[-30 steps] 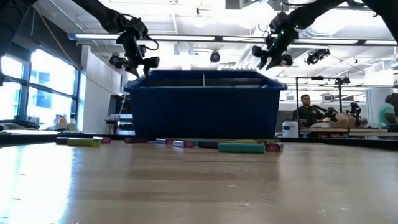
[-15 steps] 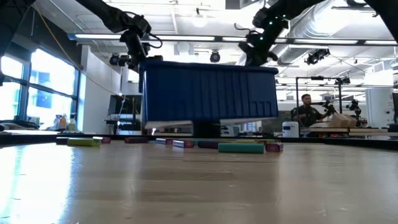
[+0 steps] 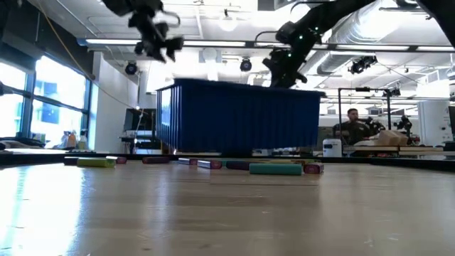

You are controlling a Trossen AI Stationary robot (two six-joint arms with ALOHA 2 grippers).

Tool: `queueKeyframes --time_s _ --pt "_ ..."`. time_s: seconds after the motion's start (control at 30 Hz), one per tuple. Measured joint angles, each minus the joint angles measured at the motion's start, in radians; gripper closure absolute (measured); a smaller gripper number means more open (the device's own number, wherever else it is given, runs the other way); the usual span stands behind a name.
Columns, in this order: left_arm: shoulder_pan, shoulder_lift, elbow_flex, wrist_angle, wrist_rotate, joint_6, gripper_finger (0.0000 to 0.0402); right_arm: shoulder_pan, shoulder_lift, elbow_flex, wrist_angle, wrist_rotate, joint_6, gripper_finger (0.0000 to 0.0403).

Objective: Sort blocks

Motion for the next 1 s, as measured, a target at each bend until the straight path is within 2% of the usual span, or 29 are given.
queueKeyframes --time_s 0.13,0.23,0.53,0.67,0.8,0.87,1.0 --pt "-0.057 -0.067 0.000 -0.034 0.193 0.012 0.0238 0.046 0.001 -0.038 -0.001 -0.003 0.031 0.0288" --pt "-0.128 -0.094 0.000 -0.087 0.252 0.034 0.0238 0.077 0.000 -0.059 0.013 0.001 0.050 0.0288" --pt "-0.385 -0.058 -0.001 -0.221 0.226 0.106 0.0238 0.123 0.000 -0.062 0.023 -0.007 0.073 0.0288" --pt "-0.447 -0.003 -0.002 -0.261 0.066 0.118 0.0238 0.129 0.000 -0.062 0.019 -0.029 0.071 0.0288" --pt "-0.455 0.043 -0.002 -0.271 -0.076 0.140 0.0238 0.142 0.000 -0.062 0.016 -0.034 0.071 0.0288" --pt "-0.446 0.058 -0.002 -0.274 -0.073 0.140 0.0238 0.145 0.000 -0.062 0.019 -0.036 0.070 0.0288" --pt "-0.427 0.073 -0.002 -0.272 0.012 0.123 0.0238 0.144 0.000 -0.062 0.030 -0.039 0.061 0.0288"
